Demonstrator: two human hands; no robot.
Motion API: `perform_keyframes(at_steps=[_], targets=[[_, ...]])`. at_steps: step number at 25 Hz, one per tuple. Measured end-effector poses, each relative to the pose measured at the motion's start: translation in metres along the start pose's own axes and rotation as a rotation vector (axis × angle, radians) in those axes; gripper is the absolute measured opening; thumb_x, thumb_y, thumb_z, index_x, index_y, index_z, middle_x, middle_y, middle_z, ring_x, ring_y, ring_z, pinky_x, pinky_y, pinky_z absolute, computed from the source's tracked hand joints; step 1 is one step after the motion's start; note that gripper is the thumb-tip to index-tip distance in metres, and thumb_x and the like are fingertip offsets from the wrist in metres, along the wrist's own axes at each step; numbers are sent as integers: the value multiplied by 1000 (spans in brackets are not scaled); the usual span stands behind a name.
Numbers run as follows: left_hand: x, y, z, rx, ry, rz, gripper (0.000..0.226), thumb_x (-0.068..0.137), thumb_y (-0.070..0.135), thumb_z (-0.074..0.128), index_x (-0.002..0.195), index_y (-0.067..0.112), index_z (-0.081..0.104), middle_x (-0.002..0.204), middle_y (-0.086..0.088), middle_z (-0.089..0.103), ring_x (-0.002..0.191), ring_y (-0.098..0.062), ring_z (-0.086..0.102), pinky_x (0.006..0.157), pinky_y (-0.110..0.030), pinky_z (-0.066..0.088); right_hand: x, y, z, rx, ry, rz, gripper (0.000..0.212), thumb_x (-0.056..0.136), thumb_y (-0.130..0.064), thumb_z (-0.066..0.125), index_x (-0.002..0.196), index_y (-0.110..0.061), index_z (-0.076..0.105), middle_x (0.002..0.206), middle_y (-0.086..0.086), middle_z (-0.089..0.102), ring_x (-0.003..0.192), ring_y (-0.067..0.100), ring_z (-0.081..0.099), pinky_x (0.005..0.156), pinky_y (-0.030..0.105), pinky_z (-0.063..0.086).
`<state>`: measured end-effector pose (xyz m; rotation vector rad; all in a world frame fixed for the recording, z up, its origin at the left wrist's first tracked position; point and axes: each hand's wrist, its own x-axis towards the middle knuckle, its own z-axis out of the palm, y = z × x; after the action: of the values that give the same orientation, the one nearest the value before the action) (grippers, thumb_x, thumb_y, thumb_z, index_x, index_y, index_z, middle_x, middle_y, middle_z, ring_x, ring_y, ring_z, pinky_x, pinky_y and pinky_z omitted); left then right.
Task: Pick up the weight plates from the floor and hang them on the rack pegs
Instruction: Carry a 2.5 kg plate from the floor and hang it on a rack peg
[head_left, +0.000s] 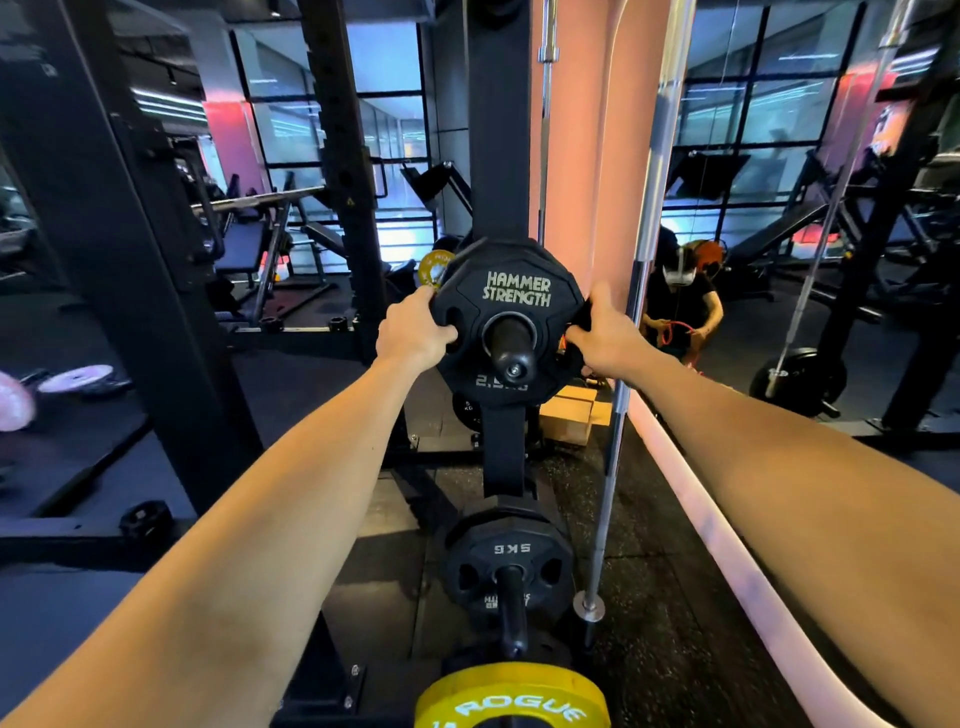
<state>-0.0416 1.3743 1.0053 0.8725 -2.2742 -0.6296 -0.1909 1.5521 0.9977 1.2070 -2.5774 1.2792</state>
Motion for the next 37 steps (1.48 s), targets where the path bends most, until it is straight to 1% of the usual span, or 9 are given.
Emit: perform_keyframes(at_steps=[8,13,17,19,21,23,26,32,37], targets=[[40,-2,15,31,3,-26,32,85,20,67,115,19,56,112,-11,62,100,-34,58,71,-37,42,39,11,8,18,-35,54,29,93,-20,50,98,-21,21,100,16,53,91,39,60,81,54,51],[43,-2,18,38,26,-24,40,84,19,69,121,19,56,112,-11,63,102,-35,59,72,-39,45,46,12,8,18,-58,61,31,93,-19,51,100,-22,21,96,15,54,91,37,60,65,40,46],[41,-10,17,-23,-47,-1,35,85,25,68,116,18,53,111,-7,64,102,-32,59,74,-37,44,44,11,9,121,-62,103,31,93,-15,53,108,-19,26,110,15,52,99,36,59,73,43,54],[36,-19,18,-128,-106,-30,40,86,32,66,119,18,49,117,-5,61,106,-28,57,79,-36,44,35,14,10,199,-55,120,40,92,-13,57,122,-13,31,110,14,52,91,28,57,61,26,56],[23,-32,19,-237,-146,-115,49,84,40,66,123,20,44,121,-3,58,105,-24,57,83,-39,50,19,23,12,229,-45,146,53,90,-10,61,134,-8,30,99,22,55,74,20,54,42,13,45],[5,-47,22,-242,-186,-183,60,78,47,68,126,21,42,123,-1,57,107,-23,56,86,-40,52,1,38,19,181,-84,200,50,91,-13,60,133,-10,33,105,22,56,79,22,55,52,21,50],[-40,-72,37,-155,-290,-249,65,79,49,68,133,22,44,125,0,53,109,-22,55,86,-35,47,-30,68,35,70,-211,254,50,89,-29,62,130,-13,38,120,10,55,93,22,48,78,34,45],[-232,-139,99,-62,-524,-471,56,83,49,67,127,19,50,107,2,59,101,-20,56,80,-31,45,-171,138,101,-81,-603,320,49,87,-44,61,126,-17,52,117,3,57,111,24,55,89,32,44],[-396,-174,135,-9,-660,-687,48,79,53,69,114,21,60,116,0,60,111,-22,55,93,-34,45,-313,188,154,-160,-903,408,49,87,-41,61,127,-15,52,126,7,56,114,27,54,83,32,42]])
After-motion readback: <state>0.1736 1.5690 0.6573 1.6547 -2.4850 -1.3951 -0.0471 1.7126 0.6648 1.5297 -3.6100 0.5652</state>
